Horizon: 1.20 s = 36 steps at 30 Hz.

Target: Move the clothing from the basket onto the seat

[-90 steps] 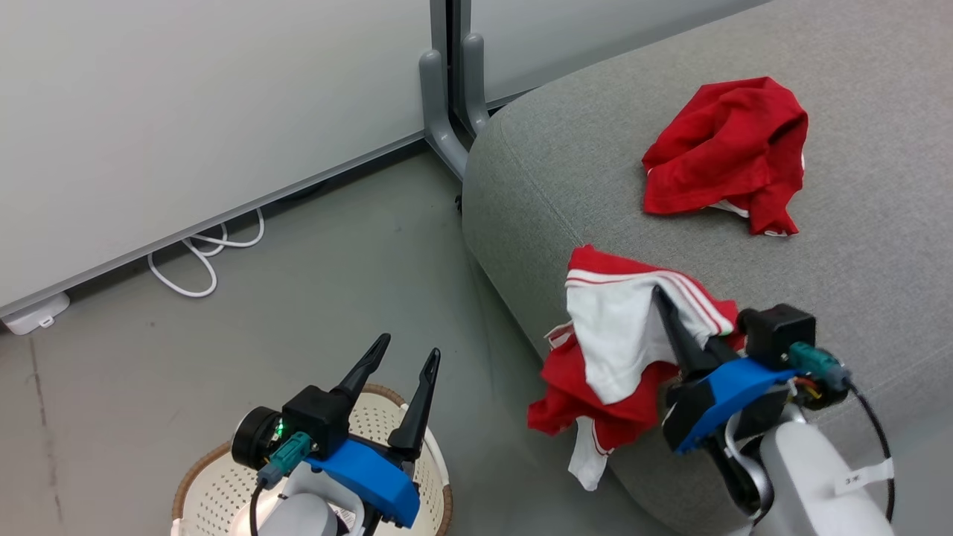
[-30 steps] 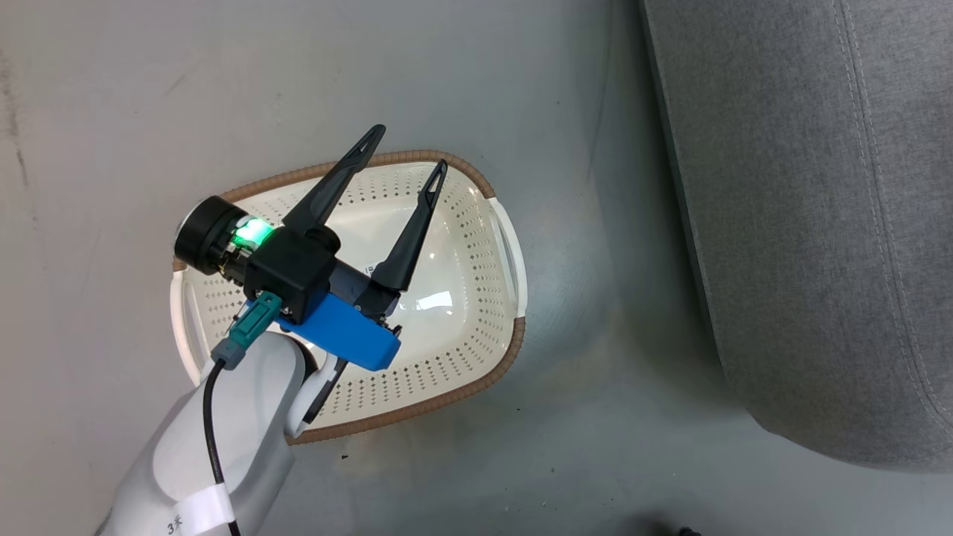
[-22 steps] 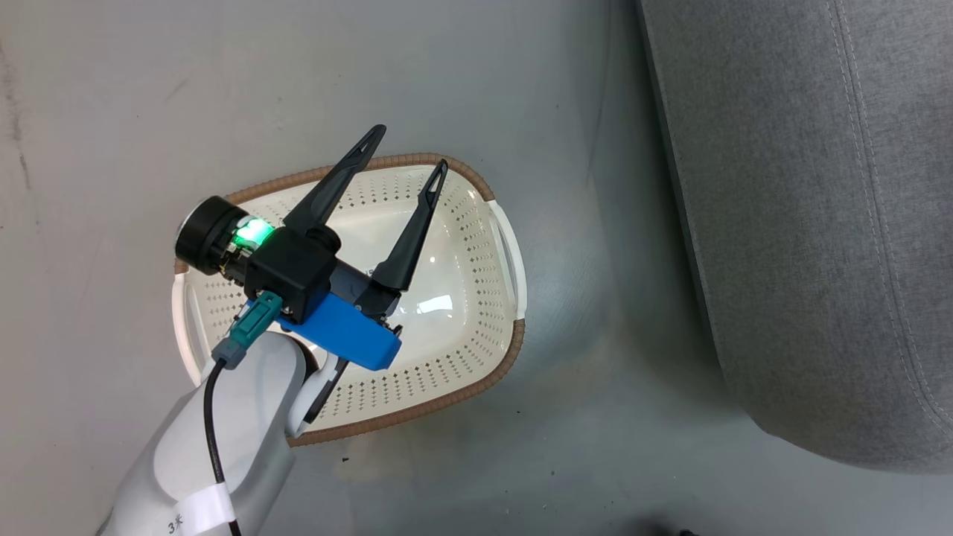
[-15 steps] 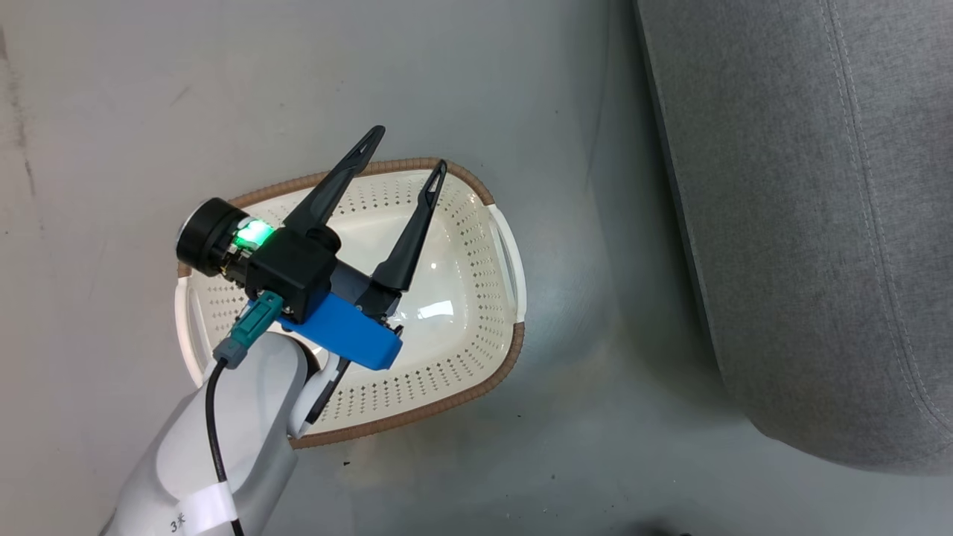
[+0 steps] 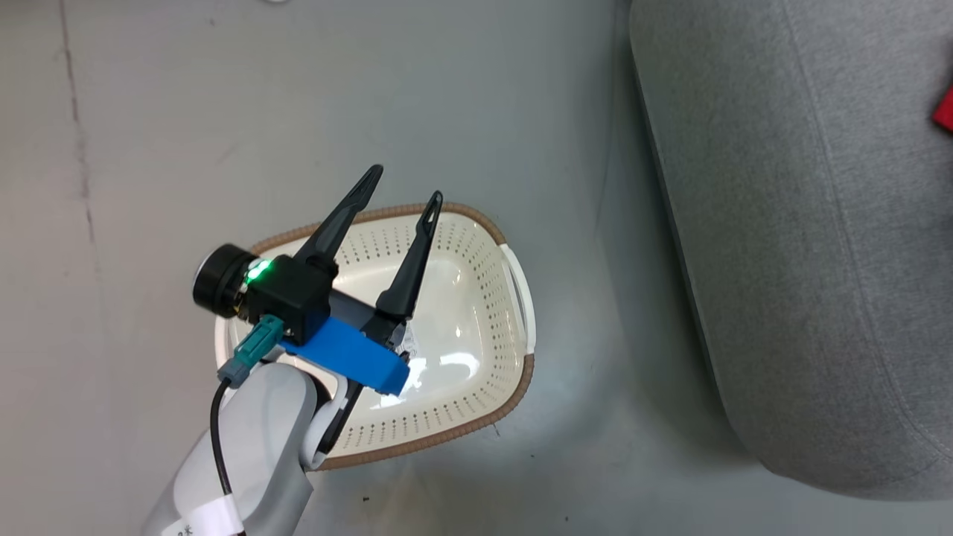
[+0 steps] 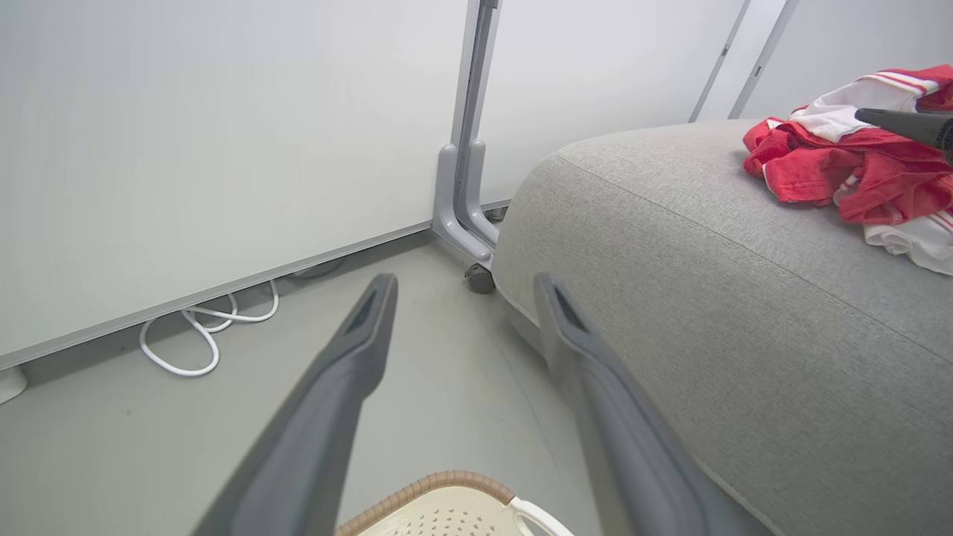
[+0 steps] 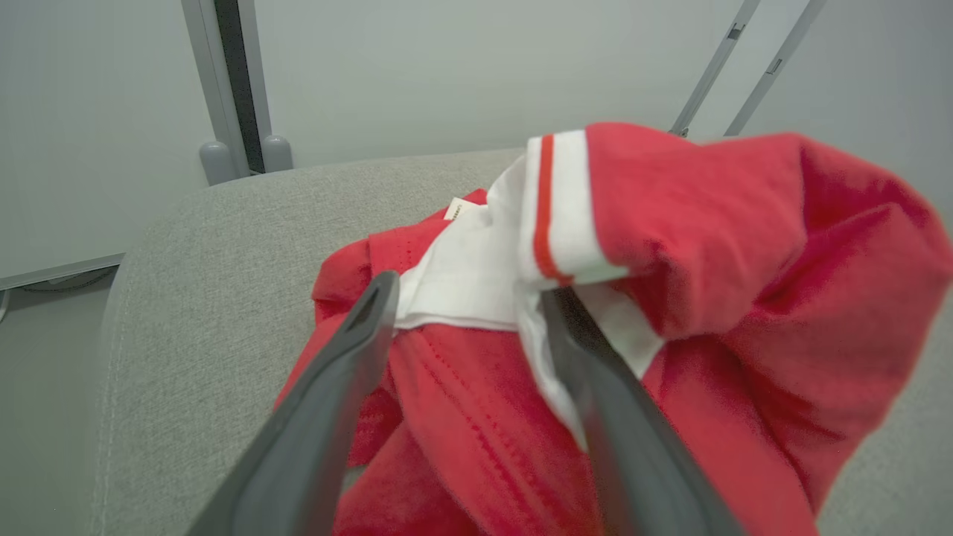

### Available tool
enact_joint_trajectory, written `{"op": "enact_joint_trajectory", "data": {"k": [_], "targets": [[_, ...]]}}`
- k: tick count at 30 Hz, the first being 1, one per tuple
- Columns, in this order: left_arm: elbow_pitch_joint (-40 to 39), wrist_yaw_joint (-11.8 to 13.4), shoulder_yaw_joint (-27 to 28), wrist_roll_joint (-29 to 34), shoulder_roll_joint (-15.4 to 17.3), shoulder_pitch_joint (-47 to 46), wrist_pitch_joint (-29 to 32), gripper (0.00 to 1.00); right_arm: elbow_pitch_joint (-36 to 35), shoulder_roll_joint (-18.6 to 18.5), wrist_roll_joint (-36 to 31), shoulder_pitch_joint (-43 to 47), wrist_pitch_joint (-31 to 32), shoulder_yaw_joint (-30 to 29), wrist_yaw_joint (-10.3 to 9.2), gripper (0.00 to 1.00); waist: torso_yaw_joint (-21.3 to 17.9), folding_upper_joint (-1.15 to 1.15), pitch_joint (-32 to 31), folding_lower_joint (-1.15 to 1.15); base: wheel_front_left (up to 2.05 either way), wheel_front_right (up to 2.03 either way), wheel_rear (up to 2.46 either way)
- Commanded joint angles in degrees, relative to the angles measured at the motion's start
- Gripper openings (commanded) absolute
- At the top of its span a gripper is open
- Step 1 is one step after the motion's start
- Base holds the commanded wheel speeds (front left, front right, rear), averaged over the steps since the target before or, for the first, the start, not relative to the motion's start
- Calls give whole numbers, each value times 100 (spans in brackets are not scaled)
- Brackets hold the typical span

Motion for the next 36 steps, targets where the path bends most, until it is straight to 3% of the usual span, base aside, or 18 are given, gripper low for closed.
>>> {"op": "enact_joint_trajectory", "data": {"k": [1,10,21,27,36], "targets": [[41,-7,63,-42,-28,115,-15,100,-78,49,-35,177,-38,30,1,100,38,0,-277,0,0,0,0],[317,-7,302,-187,-282,780,-15,100,-832,482,-148,1263,146,267,1,100,205,0,-1342,0,0,0,0],[518,-7,704,-261,-456,1612,-15,100,-2699,1171,-233,2972,777,388,1,100,551,0,-2488,0,0,0,0],[568,-7,953,-279,-470,1937,-15,100,-3558,1507,-203,3777,1080,616,1,100,758,0,-2839,0,0,0,0],[664,-7,1284,-331,-494,2297,-15,100,-4287,1866,-202,4546,1199,952,1,100,1030,0,-3184,0,0,0,0]]}}
